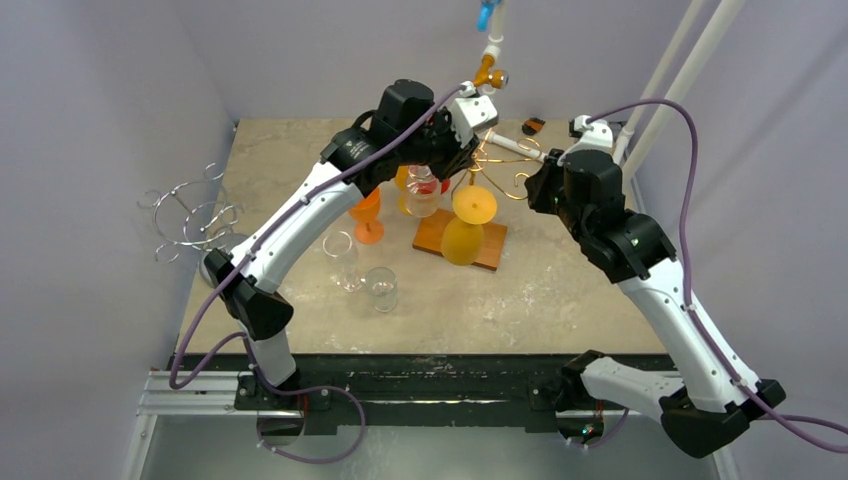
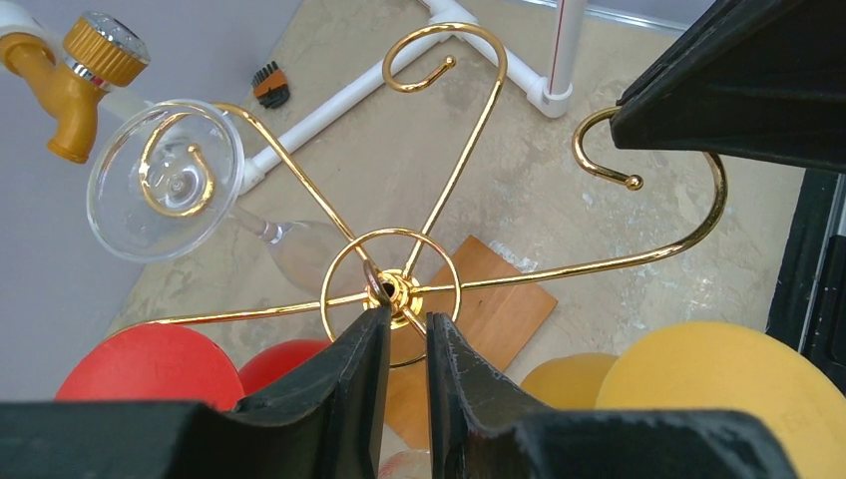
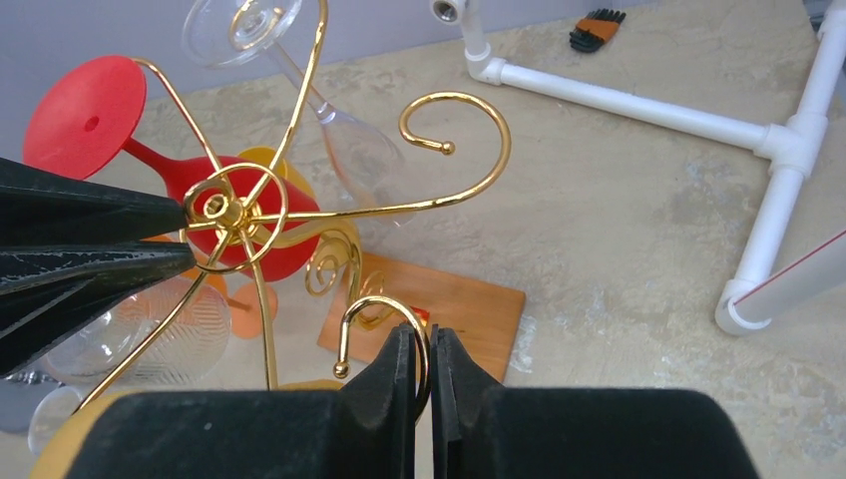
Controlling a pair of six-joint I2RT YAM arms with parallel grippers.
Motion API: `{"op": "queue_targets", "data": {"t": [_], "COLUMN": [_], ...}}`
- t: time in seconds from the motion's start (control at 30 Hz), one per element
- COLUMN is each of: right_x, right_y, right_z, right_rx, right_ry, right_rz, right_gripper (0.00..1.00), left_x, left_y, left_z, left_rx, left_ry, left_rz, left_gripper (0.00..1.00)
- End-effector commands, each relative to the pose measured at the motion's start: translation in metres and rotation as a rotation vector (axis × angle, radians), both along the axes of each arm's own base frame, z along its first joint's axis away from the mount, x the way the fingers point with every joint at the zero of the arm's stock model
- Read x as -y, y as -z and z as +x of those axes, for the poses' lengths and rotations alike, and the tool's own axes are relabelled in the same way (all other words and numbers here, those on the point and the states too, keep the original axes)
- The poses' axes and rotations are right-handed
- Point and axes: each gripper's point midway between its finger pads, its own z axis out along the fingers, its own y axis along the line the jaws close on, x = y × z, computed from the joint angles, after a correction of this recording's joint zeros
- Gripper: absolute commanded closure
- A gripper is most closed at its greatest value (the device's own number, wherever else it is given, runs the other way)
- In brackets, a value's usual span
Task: Place the wine glass upside down on the wine glass rack
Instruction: Adjust the wine rack at the center of the board.
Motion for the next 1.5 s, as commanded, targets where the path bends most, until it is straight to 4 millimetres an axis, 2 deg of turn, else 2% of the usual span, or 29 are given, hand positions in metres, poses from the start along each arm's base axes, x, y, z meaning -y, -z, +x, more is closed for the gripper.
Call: {"op": "queue_targets", "data": {"t": [0.0,0.07,0.4,0.73,1.03,1.37,1.47], "right_x": [-0.005,-0.009,-0.022,-0.03,-0.065,-0.07,-0.074], "right_y": [-0.003,-0.004,-0.022,-0.023,-0.029,-0.03,-0.025], "right_z": [-0.001,-0.004,-0.013,-0.027,-0.052,-0.072,-0.078], "right_rx": [0.033,0.036,0.049,0.029,0.042,0.025,0.005], "right_ry": [-0.043,-0.062,-0.121,-0.184,-0.406,-0.465,-0.484], "right_rz": [0.018,0.037,0.122,0.154,0.225,0.239,0.239], "right_gripper": [0.97,1.0,1.0,1.0,1.0,1.0,1.0], "left_x": [-0.002,-0.003,-0.002,0.003,0.002,0.012,0.017], "left_y": [-0.016,-0.015,-0.012,-0.008,0.002,0.01,0.012], "left_z": [0.011,0.016,0.023,0.034,0.041,0.047,0.046], "left_rx": [0.059,0.065,0.06,0.071,0.076,0.073,0.064], "left_ry": [-0.035,-0.058,-0.086,-0.099,-0.116,-0.099,-0.081], "left_rz": [-0.017,-0.013,-0.016,-0.003,0.033,0.036,0.028], "left_gripper": [0.77,0.79,0.83,0.84,0.85,0.86,0.86]}}
